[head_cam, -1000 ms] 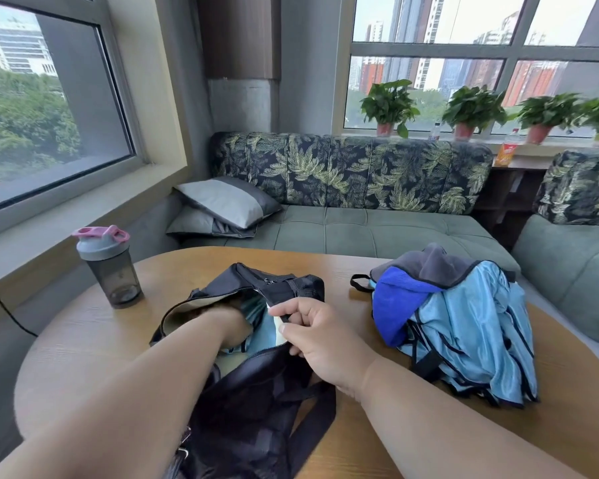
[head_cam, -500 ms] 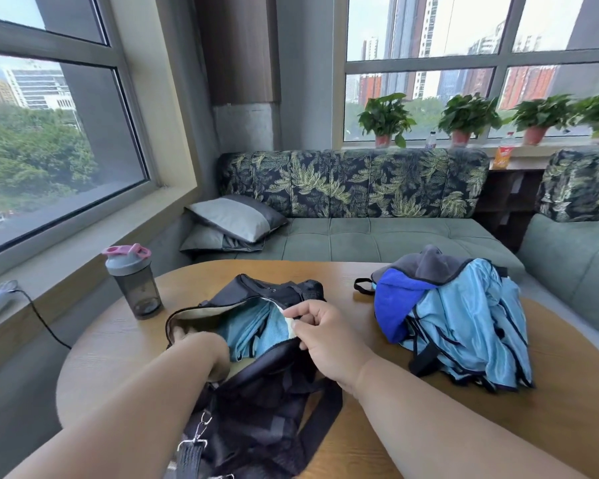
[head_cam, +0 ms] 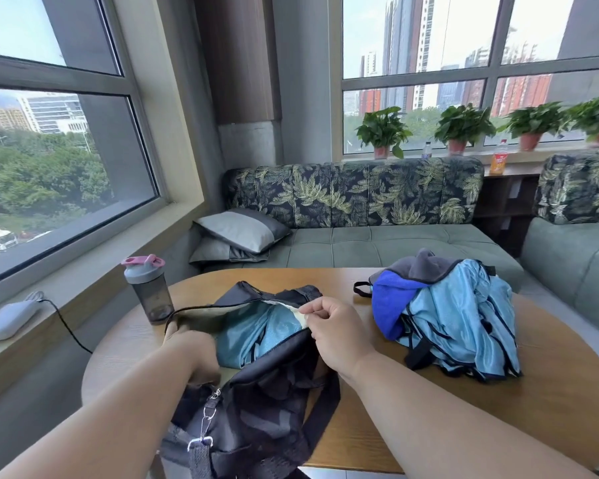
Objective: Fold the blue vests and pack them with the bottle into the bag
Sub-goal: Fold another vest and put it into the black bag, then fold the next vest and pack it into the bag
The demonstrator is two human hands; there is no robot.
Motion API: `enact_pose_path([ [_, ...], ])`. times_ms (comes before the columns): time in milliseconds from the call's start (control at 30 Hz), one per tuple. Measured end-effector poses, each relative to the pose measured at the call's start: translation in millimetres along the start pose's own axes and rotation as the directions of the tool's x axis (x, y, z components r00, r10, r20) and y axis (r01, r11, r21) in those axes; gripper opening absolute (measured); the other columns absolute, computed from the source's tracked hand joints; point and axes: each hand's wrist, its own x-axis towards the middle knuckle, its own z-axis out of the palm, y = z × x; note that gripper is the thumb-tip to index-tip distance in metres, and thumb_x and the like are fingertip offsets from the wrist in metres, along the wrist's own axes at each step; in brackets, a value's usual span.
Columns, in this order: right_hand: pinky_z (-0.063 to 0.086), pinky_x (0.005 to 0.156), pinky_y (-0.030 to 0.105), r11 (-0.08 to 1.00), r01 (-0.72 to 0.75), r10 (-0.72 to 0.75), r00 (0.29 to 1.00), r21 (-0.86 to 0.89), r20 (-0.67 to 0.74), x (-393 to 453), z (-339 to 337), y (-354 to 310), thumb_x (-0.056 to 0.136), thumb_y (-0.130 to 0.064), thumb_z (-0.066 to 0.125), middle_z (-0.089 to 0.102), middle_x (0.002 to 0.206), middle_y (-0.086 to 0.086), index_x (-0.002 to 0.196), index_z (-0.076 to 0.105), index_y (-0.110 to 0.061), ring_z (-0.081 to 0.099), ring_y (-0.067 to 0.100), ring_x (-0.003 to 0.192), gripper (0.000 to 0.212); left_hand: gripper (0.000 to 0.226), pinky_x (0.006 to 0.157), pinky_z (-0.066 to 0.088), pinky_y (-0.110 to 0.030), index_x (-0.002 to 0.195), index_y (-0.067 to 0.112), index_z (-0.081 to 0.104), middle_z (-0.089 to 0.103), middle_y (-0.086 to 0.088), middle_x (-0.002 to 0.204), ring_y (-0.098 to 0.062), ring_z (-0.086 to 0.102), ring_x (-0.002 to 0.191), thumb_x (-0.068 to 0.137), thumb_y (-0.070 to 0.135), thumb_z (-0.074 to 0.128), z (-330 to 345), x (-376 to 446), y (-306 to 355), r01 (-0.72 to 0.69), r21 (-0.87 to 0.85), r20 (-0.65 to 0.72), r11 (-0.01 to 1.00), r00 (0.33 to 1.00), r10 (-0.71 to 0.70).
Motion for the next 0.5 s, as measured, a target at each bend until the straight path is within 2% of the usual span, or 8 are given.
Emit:
enact_pose_path([
  [133, 0.046, 0.063, 0.025, 1.000, -0.011, 0.010, 1.000, 0.021, 0.021, -5, 0, -7, 0.093, -0.012, 0.059, 0.061, 0.068, -0.011, 0.086, 0.077, -0.031, 0.053, 0.010, 0.063, 0.027, 0.044, 0.109, 0.030, -0.046, 0.108, 0.029, 0.074, 0.074, 0.006, 0.109, -0.026, 0.059, 0.117, 0.076, 0.054, 0.059, -11, -18, 9, -0.092, -0.048, -0.131, 0.995, 0.988, 0.085],
  [200, 0.047, 0.061, 0.023, 1.000, -0.009, 0.007, 0.999, 0.024, 0.046, -8, -2, -9, 0.094, -0.013, 0.059, 0.060, 0.067, -0.012, 0.090, 0.077, -0.031, 0.054, 0.009, 0.062, 0.026, 0.038, 0.104, 0.044, -0.038, 0.114, 0.028, 0.074, 0.075, 0.005, 0.116, -0.023, 0.064, 0.117, 0.084, 0.044, 0.059, -20, -29, 19, -0.161, -0.093, -0.215, 0.983, 0.967, 0.138],
  [267, 0.047, 0.061, 0.020, 1.000, -0.003, 0.002, 0.999, 0.023, 0.055, -11, -5, -10, 0.095, -0.015, 0.060, 0.058, 0.069, -0.012, 0.093, 0.076, -0.031, 0.055, 0.008, 0.064, 0.023, 0.032, 0.094, 0.052, -0.030, 0.116, 0.030, 0.074, 0.074, 0.008, 0.117, -0.021, 0.066, 0.114, 0.088, 0.032, 0.060, -29, -38, 28, -0.210, -0.223, -0.279, 0.952, 0.949, 0.144],
  [400, 0.053, 0.071, 0.028, 0.999, -0.025, 0.024, 0.999, 0.036, 0.028, -16, -17, -5, 0.096, -0.019, 0.063, 0.058, 0.079, -0.009, 0.101, 0.072, -0.033, 0.059, 0.011, 0.072, 0.018, 0.024, 0.085, 0.057, -0.032, 0.099, 0.026, 0.074, 0.075, 0.008, 0.101, -0.022, 0.067, 0.098, 0.091, 0.023, 0.052, -43, -47, 38, -0.239, -0.372, -0.382, 0.897, 0.920, 0.086],
  [500, 0.054, 0.068, 0.026, 0.997, -0.053, 0.053, 0.999, 0.056, 0.002, -20, -36, 4, 0.097, -0.016, 0.061, 0.060, 0.082, -0.005, 0.103, 0.072, -0.029, 0.060, 0.011, 0.071, 0.018, 0.018, 0.076, 0.055, -0.031, 0.092, 0.029, 0.069, 0.072, 0.011, 0.091, -0.019, 0.065, 0.089, 0.091, 0.027, 0.051, -51, -52, 50, -0.266, -0.420, -0.504, 0.868, 0.863, 0.021],
])
